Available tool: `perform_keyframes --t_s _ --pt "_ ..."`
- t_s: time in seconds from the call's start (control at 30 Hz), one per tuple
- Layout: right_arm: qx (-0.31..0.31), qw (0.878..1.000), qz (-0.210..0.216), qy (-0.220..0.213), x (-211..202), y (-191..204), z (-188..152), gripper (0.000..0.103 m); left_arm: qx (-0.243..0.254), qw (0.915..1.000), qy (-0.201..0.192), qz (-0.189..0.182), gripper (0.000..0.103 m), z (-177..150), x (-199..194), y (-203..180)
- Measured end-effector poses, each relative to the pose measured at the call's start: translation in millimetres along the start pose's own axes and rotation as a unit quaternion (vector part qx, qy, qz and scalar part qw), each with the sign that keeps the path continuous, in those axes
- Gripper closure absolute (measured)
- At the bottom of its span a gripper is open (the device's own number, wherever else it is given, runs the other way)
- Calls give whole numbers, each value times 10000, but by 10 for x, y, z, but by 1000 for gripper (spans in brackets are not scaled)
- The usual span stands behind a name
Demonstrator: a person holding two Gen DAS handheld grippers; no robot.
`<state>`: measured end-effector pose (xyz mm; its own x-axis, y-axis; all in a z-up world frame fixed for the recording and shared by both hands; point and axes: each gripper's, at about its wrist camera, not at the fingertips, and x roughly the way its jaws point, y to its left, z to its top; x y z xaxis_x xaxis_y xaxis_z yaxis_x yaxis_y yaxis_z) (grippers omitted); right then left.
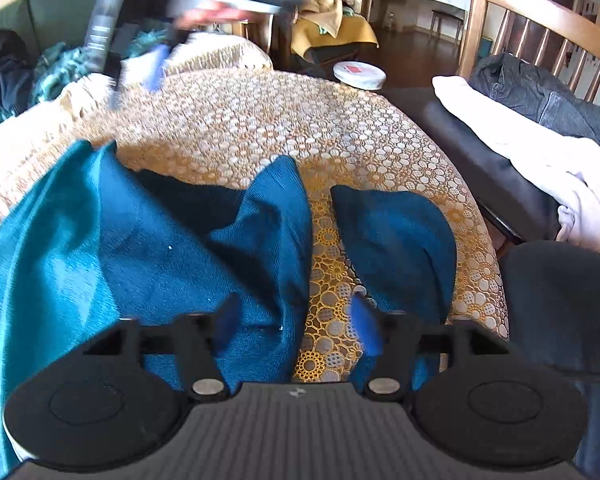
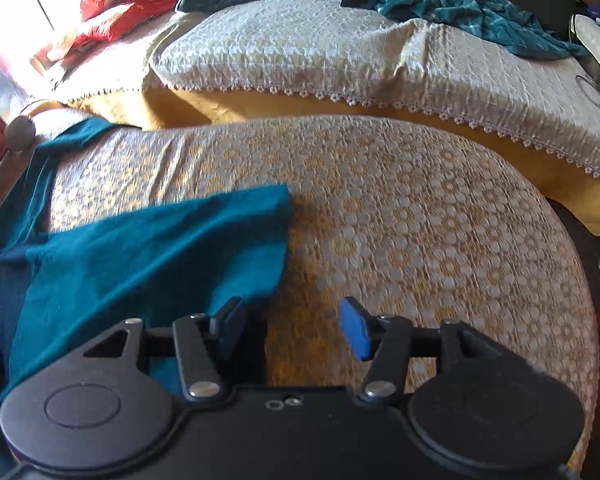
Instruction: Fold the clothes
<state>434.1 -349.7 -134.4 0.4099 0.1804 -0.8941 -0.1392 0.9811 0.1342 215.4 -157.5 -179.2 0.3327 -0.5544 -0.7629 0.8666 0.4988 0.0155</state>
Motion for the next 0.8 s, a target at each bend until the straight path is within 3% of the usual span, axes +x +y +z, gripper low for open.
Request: perform_keyframes --t_s 0.2,0.27,0.4,0.63,0.8 --pt "628 9974 196 286 -386 -109 -886 0 -36 9981 -394 475 41 87 -171 92" --pt "1087 9927 275 446 -444 -183 -1156 0 26 9967 -444 683 42 137 -160 176" --pt "2042 9761 531 529 -467 -306 -1559 0 -125 9969 -265 725 42 249 8 479" --pt "3290 9385 964 403 -306 -295 -1772 0 -401 9940 -118 1014 41 367 193 971" --pt "3562 9303 805 356 -181 -207 -1784 0 -426 9942 108 982 41 448 361 1264"
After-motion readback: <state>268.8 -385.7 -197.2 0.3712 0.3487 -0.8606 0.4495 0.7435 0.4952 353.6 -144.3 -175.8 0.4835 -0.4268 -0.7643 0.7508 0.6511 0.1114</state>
